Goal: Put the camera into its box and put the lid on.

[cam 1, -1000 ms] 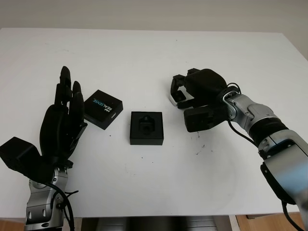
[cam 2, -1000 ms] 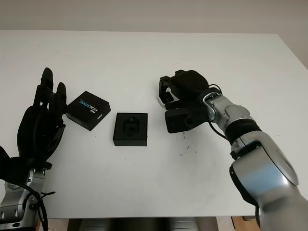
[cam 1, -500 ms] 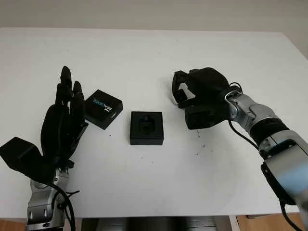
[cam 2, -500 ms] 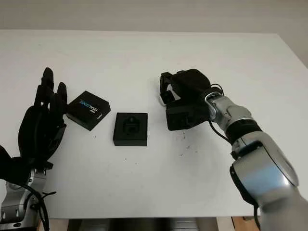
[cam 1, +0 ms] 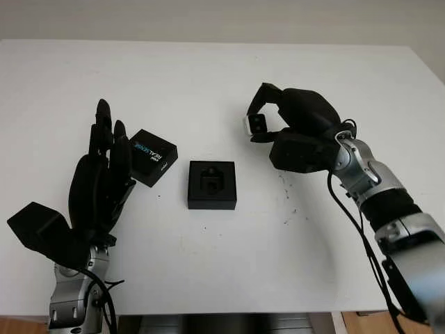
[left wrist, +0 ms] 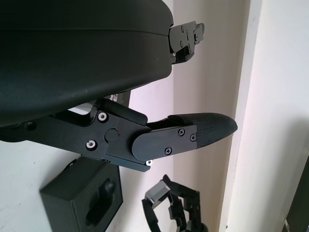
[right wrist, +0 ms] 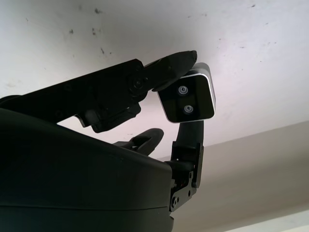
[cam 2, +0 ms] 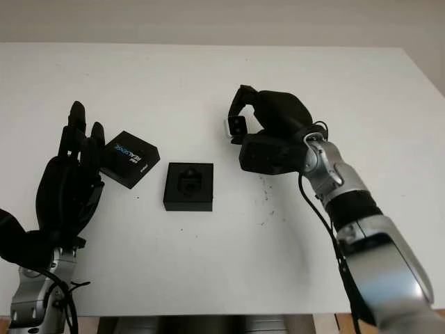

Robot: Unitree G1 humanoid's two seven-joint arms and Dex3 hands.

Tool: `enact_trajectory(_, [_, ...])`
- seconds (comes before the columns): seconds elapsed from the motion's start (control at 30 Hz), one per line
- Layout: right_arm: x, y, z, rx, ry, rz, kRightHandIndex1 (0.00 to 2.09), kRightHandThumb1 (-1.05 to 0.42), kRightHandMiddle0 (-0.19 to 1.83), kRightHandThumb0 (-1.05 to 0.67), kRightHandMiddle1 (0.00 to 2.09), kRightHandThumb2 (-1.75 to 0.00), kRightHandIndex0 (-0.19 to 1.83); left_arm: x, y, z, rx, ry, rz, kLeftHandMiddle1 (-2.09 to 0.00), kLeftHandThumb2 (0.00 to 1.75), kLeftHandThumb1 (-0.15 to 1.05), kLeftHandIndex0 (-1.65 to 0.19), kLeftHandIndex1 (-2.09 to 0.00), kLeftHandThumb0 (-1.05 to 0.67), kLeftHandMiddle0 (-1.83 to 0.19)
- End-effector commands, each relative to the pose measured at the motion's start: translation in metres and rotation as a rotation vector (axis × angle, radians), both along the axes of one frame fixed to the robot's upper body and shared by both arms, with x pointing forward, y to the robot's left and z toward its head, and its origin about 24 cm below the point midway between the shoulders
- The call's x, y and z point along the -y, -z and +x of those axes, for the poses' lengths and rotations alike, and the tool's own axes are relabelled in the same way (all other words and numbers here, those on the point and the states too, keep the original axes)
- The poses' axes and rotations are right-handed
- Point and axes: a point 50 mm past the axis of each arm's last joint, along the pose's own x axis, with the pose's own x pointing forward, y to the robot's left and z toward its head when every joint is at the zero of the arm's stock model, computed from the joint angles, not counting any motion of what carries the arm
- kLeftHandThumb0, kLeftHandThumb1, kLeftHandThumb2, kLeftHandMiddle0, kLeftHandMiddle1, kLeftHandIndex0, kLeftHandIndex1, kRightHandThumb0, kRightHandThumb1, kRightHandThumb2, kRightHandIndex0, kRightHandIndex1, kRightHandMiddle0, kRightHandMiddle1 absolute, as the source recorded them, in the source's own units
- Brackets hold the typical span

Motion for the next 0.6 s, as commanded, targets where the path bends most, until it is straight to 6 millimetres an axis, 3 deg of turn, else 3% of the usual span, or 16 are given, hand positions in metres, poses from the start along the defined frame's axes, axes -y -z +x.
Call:
enact_trajectory(0.0, [0.000, -0.004, -0.008, 0.010, 0.011, 0.039, 0.25, -1.04, 0.34, -0.32, 2.03, -0.07, 0.51, 0.004, -0.002, -0.003, 0.007, 0.004, -0.001, 0.00, 0.57, 1.05, 0.19, 0.00, -0.68, 0.19])
enact_trajectory(0.37, [-0.017, -0.016, -0.059, -0.018, 0.041, 0.052, 0.30, -1.05, 0.41, -0.37, 2.09, -0.08, 0.57, 0.017, 0.005, -0.004, -0.014, 0.029, -0.060, 0.00, 0.59, 1.05, 0.19, 0.00, -0.68, 0.19])
enact_trajectory(0.57, [-0.028, -0.024, -0.071, -0.121, 0.002, 0.120, 0.28, -1.05, 0.39, -0.37, 2.09, -0.11, 0.52, 0.022, 0.009, -0.004, -0.032, 0.036, -0.069, 0.00, 0.59, 1.05, 0.19, 0.00, -0.69, 0.19])
